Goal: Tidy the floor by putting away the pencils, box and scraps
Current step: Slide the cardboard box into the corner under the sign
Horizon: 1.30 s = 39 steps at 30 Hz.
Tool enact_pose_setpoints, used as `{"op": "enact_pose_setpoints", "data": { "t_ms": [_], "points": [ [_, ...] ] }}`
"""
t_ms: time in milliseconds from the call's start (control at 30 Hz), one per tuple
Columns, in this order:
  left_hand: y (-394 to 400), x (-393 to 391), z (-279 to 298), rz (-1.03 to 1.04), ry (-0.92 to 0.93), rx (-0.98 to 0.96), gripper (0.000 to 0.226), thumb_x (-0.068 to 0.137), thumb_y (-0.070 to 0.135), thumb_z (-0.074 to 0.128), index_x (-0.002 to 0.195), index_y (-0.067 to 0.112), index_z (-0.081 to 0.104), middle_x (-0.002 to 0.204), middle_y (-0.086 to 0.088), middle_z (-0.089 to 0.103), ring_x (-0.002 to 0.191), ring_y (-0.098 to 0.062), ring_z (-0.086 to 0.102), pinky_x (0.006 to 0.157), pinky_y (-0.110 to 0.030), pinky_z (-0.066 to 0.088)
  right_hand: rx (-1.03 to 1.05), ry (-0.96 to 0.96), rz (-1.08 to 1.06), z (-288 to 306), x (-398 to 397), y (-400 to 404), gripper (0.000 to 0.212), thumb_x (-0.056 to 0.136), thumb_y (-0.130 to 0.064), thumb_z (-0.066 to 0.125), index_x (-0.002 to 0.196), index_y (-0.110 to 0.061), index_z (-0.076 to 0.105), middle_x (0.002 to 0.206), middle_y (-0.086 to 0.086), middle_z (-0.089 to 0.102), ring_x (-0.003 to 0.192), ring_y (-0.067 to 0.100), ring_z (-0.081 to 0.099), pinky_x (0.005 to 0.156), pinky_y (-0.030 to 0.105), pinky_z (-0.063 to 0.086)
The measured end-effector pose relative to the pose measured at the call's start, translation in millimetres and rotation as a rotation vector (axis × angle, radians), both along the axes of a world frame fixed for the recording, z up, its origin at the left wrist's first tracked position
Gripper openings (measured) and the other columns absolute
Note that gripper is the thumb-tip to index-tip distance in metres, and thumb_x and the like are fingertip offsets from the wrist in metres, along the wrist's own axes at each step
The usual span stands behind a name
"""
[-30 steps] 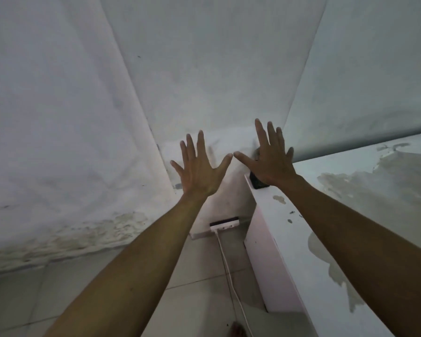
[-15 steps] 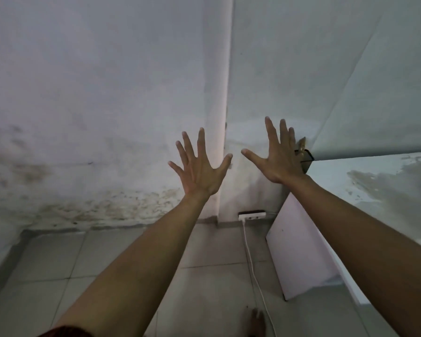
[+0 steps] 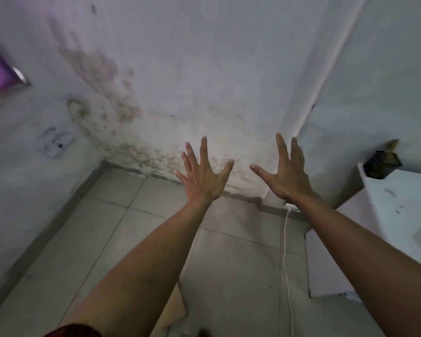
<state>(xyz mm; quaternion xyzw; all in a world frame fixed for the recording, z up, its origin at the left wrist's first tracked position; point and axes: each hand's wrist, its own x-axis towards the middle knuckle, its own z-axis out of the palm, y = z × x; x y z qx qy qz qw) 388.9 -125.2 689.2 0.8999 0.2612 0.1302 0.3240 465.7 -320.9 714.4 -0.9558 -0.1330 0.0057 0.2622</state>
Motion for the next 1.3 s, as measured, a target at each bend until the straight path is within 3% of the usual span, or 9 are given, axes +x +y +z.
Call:
{"op": "enact_pose_setpoints", "data": {
  "t_ms": [233, 567, 900, 1100, 1300],
  "points": [
    [65.9, -82.1, -75.4, 0.192, 0.143, -0.067, 0.098, 0.082, 0.084, 0.041, 0.155, 0.047, -0.013, 0.171, -0.012, -0.009, 0.157, -0.036, -0.003, 0.116, -0.073, 0.004, -0.020, 0.173, 0.145, -84.5, -49.8, 76.9, 0.114, 0.075, -0.085, 0.059, 0.158, -0.048, -0.009, 0.172, 0.000, -0.017, 0.158, 0.031, -0.006, 0.115, 0.074, 0.024],
    [151.3, -210.8, -200.5, 0.365, 0.264, -0.241, 0.099, 0.080, 0.084, 0.044, 0.155, 0.048, -0.009, 0.172, -0.012, 0.004, 0.156, -0.038, 0.011, 0.115, -0.075, 0.013, -0.032, 0.429, 0.134, -221.9, -148.3, 176.0, 0.118, 0.069, -0.090, 0.057, 0.158, -0.047, -0.006, 0.173, 0.003, -0.008, 0.158, 0.033, 0.002, 0.117, 0.070, 0.022],
    [227.1, -342.4, -400.2, 0.386, 0.430, -0.518, 0.104, 0.076, 0.087, 0.045, 0.155, 0.050, -0.012, 0.172, -0.003, 0.002, 0.158, -0.029, 0.004, 0.120, -0.065, 0.018, -0.099, 0.614, 0.046, -425.9, -244.8, 236.2, 0.121, 0.063, -0.094, 0.059, 0.156, -0.053, -0.008, 0.173, 0.005, -0.008, 0.157, 0.042, 0.006, 0.116, 0.066, 0.024],
    [235.5, -386.6, -528.8, 0.471, 0.456, -0.657, 0.103, 0.079, 0.078, 0.057, 0.156, 0.049, -0.005, 0.172, -0.005, 0.009, 0.156, -0.030, 0.018, 0.120, -0.055, 0.024, -0.152, 0.698, 0.038, -560.6, -274.5, 227.4, 0.125, 0.057, -0.098, 0.058, 0.154, -0.056, -0.009, 0.173, 0.007, -0.008, 0.156, 0.044, 0.008, 0.116, 0.067, 0.024],
    [238.8, -388.5, -636.0, 0.550, 0.431, -0.782, 0.111, 0.078, 0.073, 0.064, 0.158, 0.043, -0.007, 0.168, -0.010, 0.024, 0.148, -0.040, 0.034, 0.116, -0.057, 0.033, -0.158, 0.751, 0.022, -673.6, -279.1, 225.8, 0.129, 0.057, -0.095, 0.061, 0.157, -0.050, -0.008, 0.172, 0.013, -0.002, 0.155, 0.045, 0.011, 0.118, 0.063, 0.023]
  ]
}}
